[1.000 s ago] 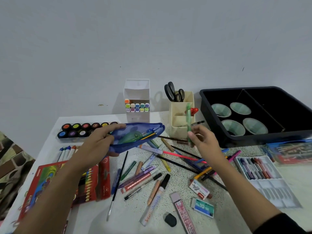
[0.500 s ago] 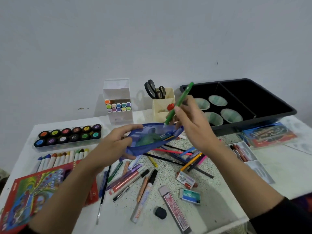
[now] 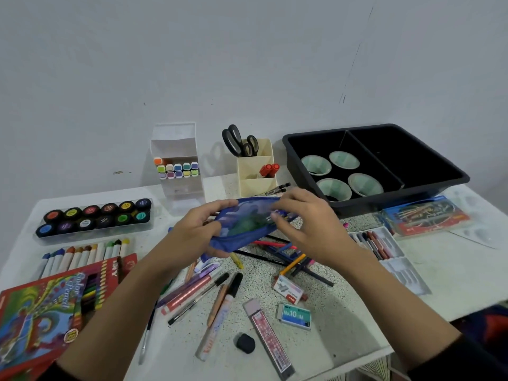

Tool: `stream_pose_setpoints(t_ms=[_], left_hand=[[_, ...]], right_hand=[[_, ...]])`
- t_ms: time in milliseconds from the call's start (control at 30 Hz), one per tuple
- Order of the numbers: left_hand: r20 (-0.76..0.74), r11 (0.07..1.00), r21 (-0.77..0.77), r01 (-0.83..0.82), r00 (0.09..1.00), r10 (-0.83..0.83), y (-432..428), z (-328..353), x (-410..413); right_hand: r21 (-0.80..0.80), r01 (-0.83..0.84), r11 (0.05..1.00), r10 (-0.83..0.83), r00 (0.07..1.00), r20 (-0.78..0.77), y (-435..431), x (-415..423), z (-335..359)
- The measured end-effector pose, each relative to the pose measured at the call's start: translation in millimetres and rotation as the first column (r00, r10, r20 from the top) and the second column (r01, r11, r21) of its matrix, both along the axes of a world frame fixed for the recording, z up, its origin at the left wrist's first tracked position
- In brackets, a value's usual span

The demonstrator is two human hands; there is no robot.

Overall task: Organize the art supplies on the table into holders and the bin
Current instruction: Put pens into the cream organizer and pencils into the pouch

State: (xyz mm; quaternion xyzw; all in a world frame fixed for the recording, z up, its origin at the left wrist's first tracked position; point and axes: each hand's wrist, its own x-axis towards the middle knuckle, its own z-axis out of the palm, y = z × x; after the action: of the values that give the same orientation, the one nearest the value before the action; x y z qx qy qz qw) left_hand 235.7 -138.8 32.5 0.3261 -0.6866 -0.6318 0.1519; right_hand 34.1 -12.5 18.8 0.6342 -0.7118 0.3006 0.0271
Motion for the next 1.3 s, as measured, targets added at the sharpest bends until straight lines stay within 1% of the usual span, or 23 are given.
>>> stream_pose_setpoints(t_ms=[33, 67, 100, 133, 200, 233, 333, 467, 600, 667, 733, 800, 900, 967, 1067, 1133, 1200, 1300], left_hand=[[0.002, 1.0, 0.008, -0.011, 1.0, 0.011, 1.2, -0.8, -0.7], [0.002, 1.0, 0.016, -0.025, 1.0, 0.025, 2.1, -1.5, -1.0], [-0.001, 0.999, 0.018, -0.041, 0.999, 0.042, 2.8, -1.8, -1.1], [-0.003, 0.998, 0.012, -0.063, 0.998, 0.063, 3.0, -2.2, -1.0], [-0.001, 0.994, -0.026, -0.111, 0.994, 0.111, 3.3, -1.4, -0.3], [-0.004, 0.99, -0.046, -0.13, 0.992, 0.13, 3.6, -0.4, 0.1], [-0.027, 0.982, -0.088, -0.166, 0.986, 0.164, 2.8, 2.5, 1.6], [-0.026, 0.979, -0.083, -0.186, 0.982, 0.185, 5.5, 2.2, -1.9], [-0.029, 0.973, -0.057, -0.225, 0.974, 0.223, 16.5, 2.9, -13.9], [-0.059, 0.966, 0.0, -0.259, 0.964, 0.259, 23.5, 2.0, -22.6], [-0.101, 0.952, 0.088, -0.292, 0.948, 0.301, 32.3, 0.2, -34.6], [-0.143, 0.934, 0.169, -0.315, 0.93, 0.339, 42.9, -3.2, -50.0], [-0.166, 0.924, 0.207, -0.322, 0.919, 0.358, 63.9, -8.9, -76.0], [-0.183, 0.924, 0.198, -0.327, 0.914, 0.362, 78.8, -14.2, -94.7], [-0.243, 0.928, 0.154, -0.338, 0.898, 0.367, 92.3, -22.7, -121.5], [-0.284, 0.933, 0.138, -0.334, 0.889, 0.36, 94.0, -28.2, -141.2], [-0.299, 0.937, 0.12, -0.328, 0.888, 0.349, 89.8, -35.7, -160.8], [-0.254, 0.931, 0.15, -0.334, 0.897, 0.363, 77.8, -47.1, -185.3]], right_hand=[[-0.089, 0.013, 0.996, -0.004, 0.996, 0.092, 5.2, -1.1, 0.0], [-0.135, 0.031, 0.99, -0.006, 0.983, 0.181, 11.1, -2.2, -0.7], [-0.131, 0.041, 0.991, -0.006, 0.967, 0.256, 16.5, -3.5, -1.9], [-0.089, 0.036, 0.995, -0.007, 0.953, 0.304, 20.9, -6.0, -4.7], [-0.006, 0.026, 1.0, -0.022, 0.942, 0.334, 27.6, -13.4, -13.7], [0.004, 0.046, 0.999, -0.045, 0.937, 0.348, 29.7, -18.7, -17.7], [-0.04, 0.151, 0.988, -0.12, 0.895, 0.43, 32.1, -38.1, -21.4], [-0.091, 0.251, 0.964, -0.18, 0.863, 0.472, 36.9, -66.7, -27.0], [-0.096, 0.256, 0.962, -0.192, 0.883, 0.429, 45.2, -89.2, -35.3], [-0.104, 0.244, 0.964, -0.197, 0.922, 0.334, 48.1, -98.1, -38.2], [-0.115, 0.221, 0.969, -0.196, 0.962, 0.192, 49.2, -107.2, -42.9], [-0.116, 0.193, 0.974, -0.184, 0.979, 0.083, 48.7, -116.3, -46.2], [-0.096, 0.179, 0.979, -0.181, 0.983, -0.014, 46.8, -125.6, -45.4], [-0.067, 0.169, 0.983, -0.173, 0.983, -0.058, 45.7, -130.3, -44.7], [-0.041, 0.149, 0.988, -0.152, 0.984, -0.089, 41.2, -134.0, -43.0], [-0.032, 0.125, 0.992, -0.127, 0.988, -0.084, 38.7, -134.4, -42.0], [-0.014, 0.096, 0.995, -0.097, 0.995, -0.037, 35.8, -135.4, -40.2], [0.028, 0.083, 0.996, -0.085, 0.994, 0.075, 30.3, -138.4, -38.6]])
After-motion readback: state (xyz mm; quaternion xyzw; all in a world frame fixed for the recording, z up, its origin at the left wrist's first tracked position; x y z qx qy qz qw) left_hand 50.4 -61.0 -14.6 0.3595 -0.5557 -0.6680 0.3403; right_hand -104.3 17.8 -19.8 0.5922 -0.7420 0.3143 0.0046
